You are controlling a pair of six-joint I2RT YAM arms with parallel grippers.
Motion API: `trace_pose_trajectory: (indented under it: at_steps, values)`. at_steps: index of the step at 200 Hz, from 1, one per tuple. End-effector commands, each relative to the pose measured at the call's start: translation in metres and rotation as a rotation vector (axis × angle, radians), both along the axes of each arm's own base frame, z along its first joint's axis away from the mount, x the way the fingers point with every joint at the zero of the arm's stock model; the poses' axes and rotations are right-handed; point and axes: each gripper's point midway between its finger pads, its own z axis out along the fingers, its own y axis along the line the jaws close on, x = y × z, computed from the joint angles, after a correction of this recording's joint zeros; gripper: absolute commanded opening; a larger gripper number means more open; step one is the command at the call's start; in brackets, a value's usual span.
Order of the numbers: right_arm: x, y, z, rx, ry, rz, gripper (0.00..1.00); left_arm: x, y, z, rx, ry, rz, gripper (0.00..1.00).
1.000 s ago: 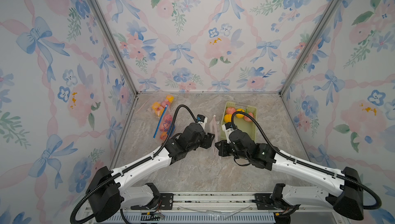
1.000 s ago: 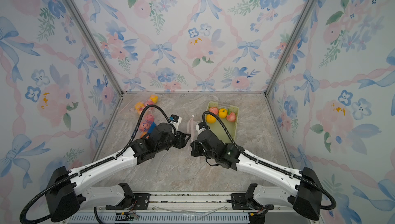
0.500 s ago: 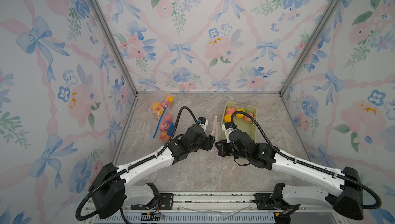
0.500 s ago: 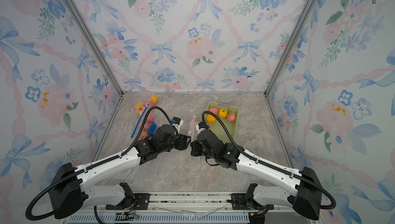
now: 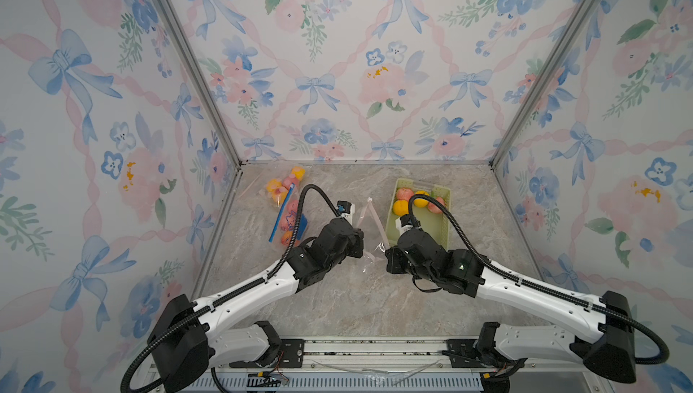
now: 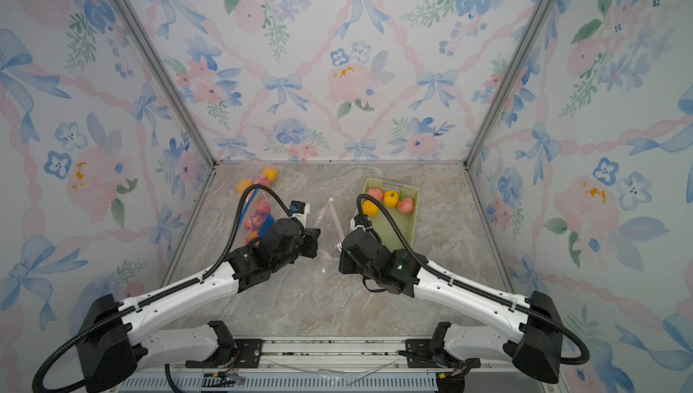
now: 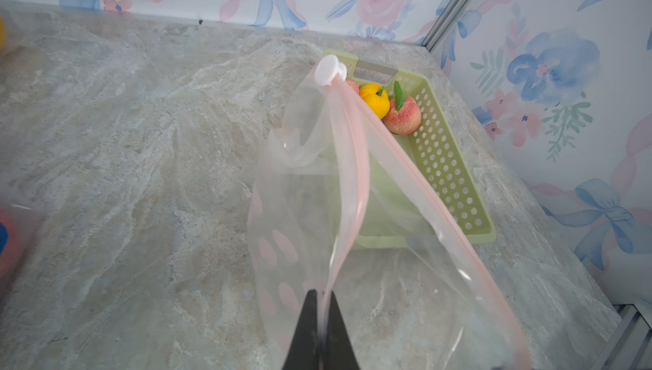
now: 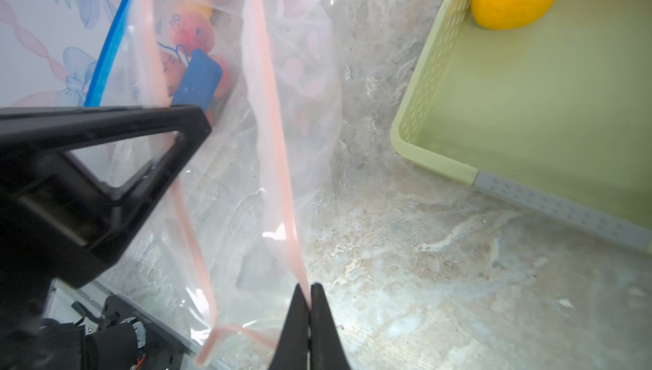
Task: Place the peach in a zip-top bag and seal the zipper
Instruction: Open the zipper of the food storage bag at the center of the board.
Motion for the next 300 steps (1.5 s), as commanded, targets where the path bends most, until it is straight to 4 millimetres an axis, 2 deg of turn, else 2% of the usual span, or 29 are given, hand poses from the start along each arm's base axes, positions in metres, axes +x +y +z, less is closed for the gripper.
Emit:
trace_pose_trajectory:
  at_steps: [1,8,16,41,58,96,137,165,184,223,263,300]
  values:
    - [0.007,-0.004,0.004,-0.018,-0.005,-0.036,0.18,-0.003,0.01,0.002,0.053,-0.035,-0.003,0.0]
    - [0.009,0.005,0.01,0.022,-0.014,-0.014,0.24,-0.005,0.009,0.001,0.054,-0.032,-0.019,0.0]
    - [0.012,0.014,0.018,0.073,-0.027,0.007,0.36,-0.008,0.007,-0.001,0.053,-0.024,-0.034,0.0]
    - [0.025,0.028,0.035,0.149,-0.052,0.024,0.57,-0.01,0.006,-0.009,0.062,-0.006,-0.048,0.0]
    - [0.033,0.032,0.041,0.161,-0.065,0.015,0.6,-0.01,0.006,-0.016,0.078,0.008,-0.05,0.0]
    - [0.049,0.034,0.047,0.198,-0.075,-0.003,0.73,-0.011,0.003,-0.025,0.097,0.025,-0.062,0.0]
    - [0.058,0.045,0.045,0.203,-0.062,0.03,0.8,-0.014,-0.002,-0.028,0.093,0.038,-0.093,0.0]
    - [0.059,0.053,0.036,0.18,-0.039,0.058,0.85,-0.015,-0.006,-0.027,0.098,0.036,-0.112,0.0]
    - [0.061,0.047,0.023,0.126,-0.015,0.025,0.85,-0.015,-0.008,-0.028,0.097,0.039,-0.112,0.0]
    - [0.057,0.031,-0.007,0.066,0.035,-0.029,0.84,-0.012,0.002,-0.027,0.092,0.034,-0.053,0.0]
    - [0.052,0.026,-0.029,0.03,0.066,-0.049,0.84,-0.013,0.001,-0.008,0.068,-0.006,-0.046,0.0]
    - [0.058,0.049,-0.035,0.016,0.068,0.002,0.84,-0.02,-0.005,0.014,0.063,-0.053,-0.069,0.0]
